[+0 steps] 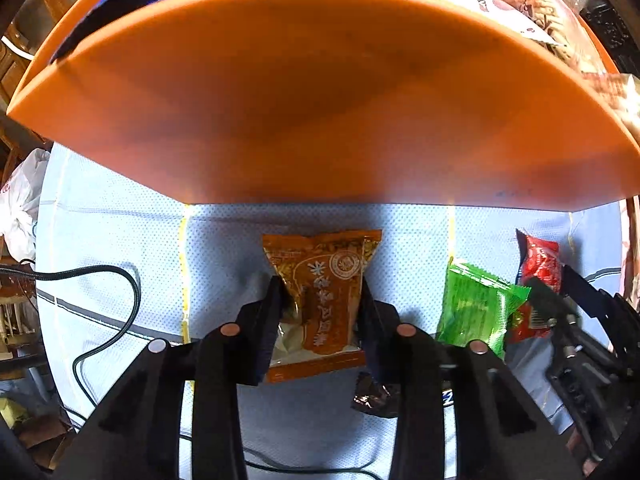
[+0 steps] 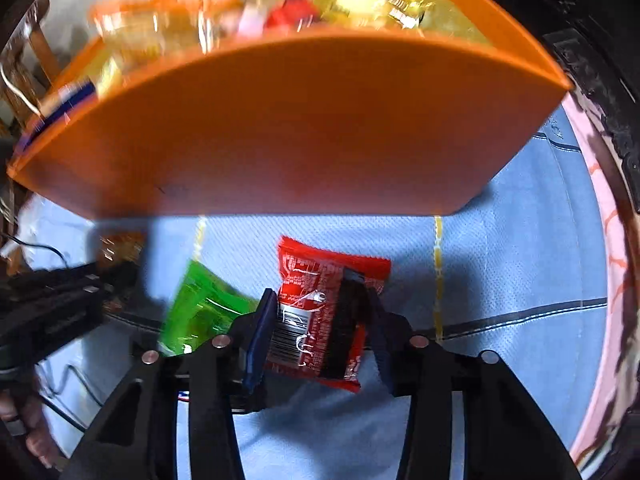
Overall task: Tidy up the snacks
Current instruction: 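Grasp the orange snack packet with the left tool while the right tool grasps the red wafer packet, then carry both packets over the orange box and open both tools to drop them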
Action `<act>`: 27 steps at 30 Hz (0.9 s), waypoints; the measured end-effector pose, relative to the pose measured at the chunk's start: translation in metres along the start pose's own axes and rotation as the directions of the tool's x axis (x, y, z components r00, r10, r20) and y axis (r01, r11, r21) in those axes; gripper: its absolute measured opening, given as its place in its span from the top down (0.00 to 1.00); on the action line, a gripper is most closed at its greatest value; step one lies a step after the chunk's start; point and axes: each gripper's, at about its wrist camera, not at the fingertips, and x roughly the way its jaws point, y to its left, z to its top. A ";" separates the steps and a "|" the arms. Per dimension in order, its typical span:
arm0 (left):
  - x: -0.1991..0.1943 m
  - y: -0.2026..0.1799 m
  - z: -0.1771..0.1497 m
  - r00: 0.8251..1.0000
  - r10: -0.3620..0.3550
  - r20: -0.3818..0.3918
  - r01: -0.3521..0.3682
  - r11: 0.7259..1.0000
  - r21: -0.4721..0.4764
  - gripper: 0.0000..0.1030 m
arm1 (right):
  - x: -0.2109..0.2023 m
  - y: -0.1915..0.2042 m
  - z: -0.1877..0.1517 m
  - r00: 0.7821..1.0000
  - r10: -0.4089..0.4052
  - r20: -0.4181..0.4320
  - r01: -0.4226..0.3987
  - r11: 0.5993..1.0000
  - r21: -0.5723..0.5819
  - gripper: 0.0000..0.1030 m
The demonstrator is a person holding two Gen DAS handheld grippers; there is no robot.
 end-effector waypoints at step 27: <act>-0.177 -0.002 -0.013 0.944 -0.099 0.316 0.088 0.995 0.050 0.68 | -0.170 -0.024 -0.003 0.925 0.149 0.350 -0.142 0.989 -0.047 0.57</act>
